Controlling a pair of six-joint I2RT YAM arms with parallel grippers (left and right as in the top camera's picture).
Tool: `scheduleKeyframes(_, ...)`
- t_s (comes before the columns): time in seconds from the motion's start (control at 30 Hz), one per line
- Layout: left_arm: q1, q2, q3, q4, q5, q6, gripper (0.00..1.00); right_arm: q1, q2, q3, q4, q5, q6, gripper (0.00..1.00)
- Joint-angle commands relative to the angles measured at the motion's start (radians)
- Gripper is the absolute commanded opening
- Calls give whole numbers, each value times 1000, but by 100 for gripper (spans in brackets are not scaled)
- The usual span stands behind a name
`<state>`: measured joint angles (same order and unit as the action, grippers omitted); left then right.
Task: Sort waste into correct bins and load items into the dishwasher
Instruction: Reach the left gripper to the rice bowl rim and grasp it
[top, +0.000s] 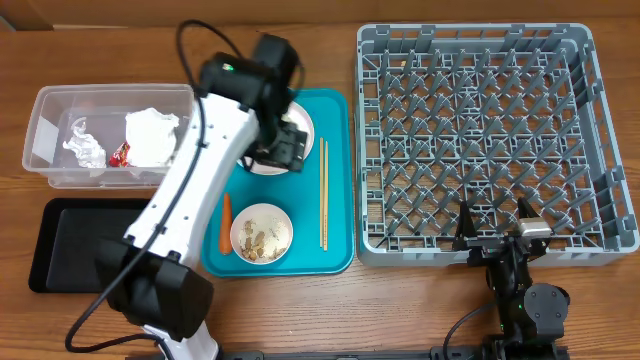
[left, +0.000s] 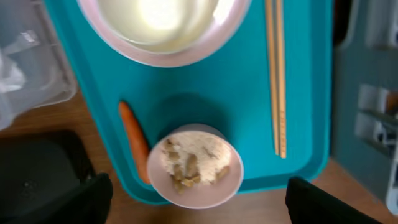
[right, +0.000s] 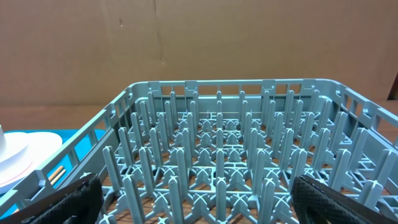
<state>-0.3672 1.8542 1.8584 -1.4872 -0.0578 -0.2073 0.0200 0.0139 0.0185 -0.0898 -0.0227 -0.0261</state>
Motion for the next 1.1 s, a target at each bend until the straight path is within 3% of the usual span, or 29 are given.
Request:
scheduleKeyframes(0.0, -93, -26, -38, -16, 61, -29, 89, -3, -11, -11, 8, -5, -1, 100)
scheduleKeyframes(0.17, -172, -26, -119, -11, 62, -83, 84, -3, -11, -11, 8, -5, -1, 100)
scheduleKeyframes(0.47, -209, -26, -325, 60, 64, -240, 60, -3, -11, -11, 8, -5, -1, 100)
scheduleKeyframes(0.77, -209, -26, -517, 265, 133, -246, 56, -3, -11, -11, 8, -5, -1, 100)
scheduleKeyframes(1.07, -209, -26, -605, 343, 117, -246, 49, -3, -11, -11, 8, -5, -1, 100)
